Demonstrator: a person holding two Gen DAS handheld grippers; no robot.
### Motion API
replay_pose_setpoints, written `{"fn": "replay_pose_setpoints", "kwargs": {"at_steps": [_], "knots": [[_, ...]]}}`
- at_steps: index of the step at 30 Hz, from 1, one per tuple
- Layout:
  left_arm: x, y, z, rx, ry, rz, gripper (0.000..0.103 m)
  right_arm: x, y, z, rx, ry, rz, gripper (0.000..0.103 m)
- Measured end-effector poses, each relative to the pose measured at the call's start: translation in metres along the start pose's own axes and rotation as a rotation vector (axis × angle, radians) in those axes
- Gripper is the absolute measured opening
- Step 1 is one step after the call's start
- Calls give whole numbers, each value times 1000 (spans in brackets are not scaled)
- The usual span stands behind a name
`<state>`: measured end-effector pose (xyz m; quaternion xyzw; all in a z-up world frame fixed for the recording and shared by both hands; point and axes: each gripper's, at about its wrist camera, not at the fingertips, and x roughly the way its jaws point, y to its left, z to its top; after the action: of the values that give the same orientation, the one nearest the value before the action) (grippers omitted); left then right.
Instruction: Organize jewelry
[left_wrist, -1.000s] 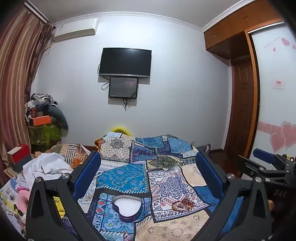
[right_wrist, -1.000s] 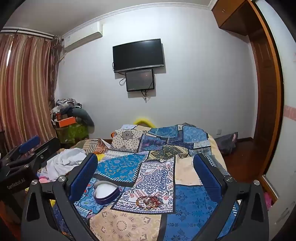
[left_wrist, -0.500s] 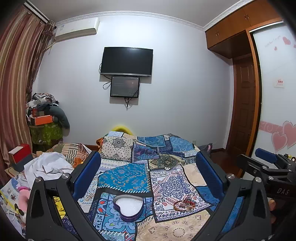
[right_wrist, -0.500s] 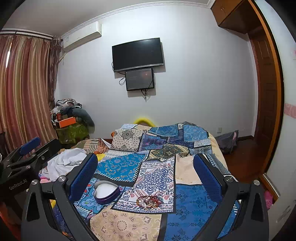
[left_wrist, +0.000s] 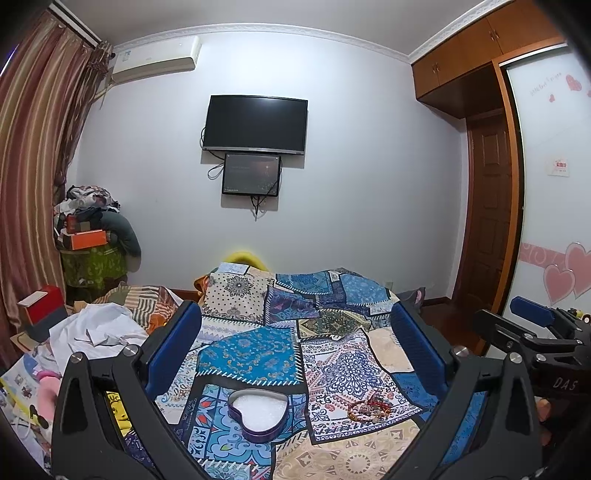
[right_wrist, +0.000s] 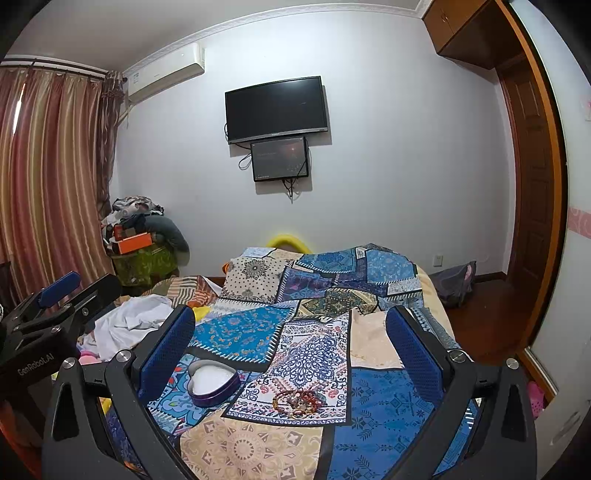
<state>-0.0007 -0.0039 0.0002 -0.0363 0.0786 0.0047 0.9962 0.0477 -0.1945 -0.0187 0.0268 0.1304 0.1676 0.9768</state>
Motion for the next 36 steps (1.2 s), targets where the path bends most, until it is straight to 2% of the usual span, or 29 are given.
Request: {"fn": "replay_pose_setpoints", "kwargs": {"at_steps": [36], "knots": [[3, 2, -2, -9, 12, -1, 103, 0, 3, -1, -6, 7, 1, 102]]}}
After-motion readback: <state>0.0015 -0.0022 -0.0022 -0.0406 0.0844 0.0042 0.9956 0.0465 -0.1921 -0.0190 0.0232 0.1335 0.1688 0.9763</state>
